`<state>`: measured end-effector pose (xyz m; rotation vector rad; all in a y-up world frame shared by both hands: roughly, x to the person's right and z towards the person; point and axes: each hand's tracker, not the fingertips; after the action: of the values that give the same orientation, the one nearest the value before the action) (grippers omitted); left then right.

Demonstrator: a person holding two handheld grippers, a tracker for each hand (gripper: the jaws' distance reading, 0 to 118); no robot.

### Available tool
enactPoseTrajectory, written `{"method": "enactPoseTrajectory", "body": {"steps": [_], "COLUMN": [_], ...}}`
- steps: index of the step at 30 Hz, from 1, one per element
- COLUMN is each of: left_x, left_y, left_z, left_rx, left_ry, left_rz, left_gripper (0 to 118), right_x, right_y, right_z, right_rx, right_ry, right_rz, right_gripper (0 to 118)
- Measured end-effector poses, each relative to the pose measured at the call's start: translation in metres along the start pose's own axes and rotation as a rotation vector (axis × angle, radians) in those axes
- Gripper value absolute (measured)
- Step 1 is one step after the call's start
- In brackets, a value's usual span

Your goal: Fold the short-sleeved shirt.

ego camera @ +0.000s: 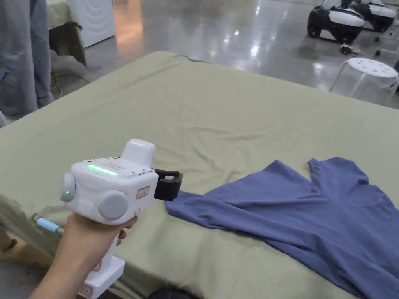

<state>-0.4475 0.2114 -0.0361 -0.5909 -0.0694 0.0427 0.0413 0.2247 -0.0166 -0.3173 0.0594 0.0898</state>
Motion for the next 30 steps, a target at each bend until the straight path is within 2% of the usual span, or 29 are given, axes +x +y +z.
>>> {"method": "enactPoseTrajectory", "body": {"steps": [6, 7, 13, 14, 15, 16, 17, 18, 19, 25, 27, 30], "left_x": [0.001, -0.005, 0.010, 0.011, 0.010, 0.011, 0.013, 0.017, 0.024, 0.034, 0.035, 0.044], "left_y": [-0.011, -0.010, -0.027, -0.028, -0.026, -0.022, -0.022, -0.025, -0.026, -0.017, -0.012, -0.008], "left_z": [-0.066, -0.096, -0.162, -0.159, -0.152, -0.146, -0.143, -0.138, -0.127, -0.082, -0.070, -0.061], "left_rx": [-0.116, -0.152, -0.332, -0.302, -0.263, -0.228, -0.199, -0.165, -0.178, -0.079, -0.046, -0.032], "left_ry": [-0.012, -0.024, -0.033, -0.018, -0.014, -0.044, -0.065, -0.026, -0.053, -0.069, -0.078, -0.093], "left_rz": [-0.011, -0.017, -0.112, -0.103, -0.108, -0.090, -0.078, -0.116, -0.149, -0.101, -0.086, -0.077], "left_gripper": [90, 90, 88, 80, 49, 10, 8, 8, 8, 8, 8, 8], "right_x": [-0.014, -0.016, -0.016, -0.014, -0.013, -0.011, -0.009, -0.008, -0.005, 0.012, 0.022, 0.047], "right_y": [0.001, 0.002, 0.004, 0.005, 0.006, 0.007, 0.008, 0.009, 0.010, 0.016, 0.020, 0.025], "right_z": [-0.016, -0.019, -0.036, -0.039, -0.041, -0.041, -0.043, -0.045, -0.047, -0.064, -0.077, -0.122], "right_rx": [-0.038, -0.042, -0.079, -0.084, -0.086, -0.086, -0.086, -0.086, -0.086, -0.107, -0.127, -0.215], "right_ry": [0.005, 0.004, -0.017, -0.022, -0.026, -0.029, -0.029, -0.029, -0.029, -0.023, -0.014, -0.006], "right_rz": [-0.006, -0.007, -0.027, -0.033, -0.037, -0.039, -0.040, -0.044, -0.052, -0.077, -0.061, 0.008], "right_gripper": [2, 2, 2, 2, 2, 2, 2, 2, 2, 2, 2, 2]}}
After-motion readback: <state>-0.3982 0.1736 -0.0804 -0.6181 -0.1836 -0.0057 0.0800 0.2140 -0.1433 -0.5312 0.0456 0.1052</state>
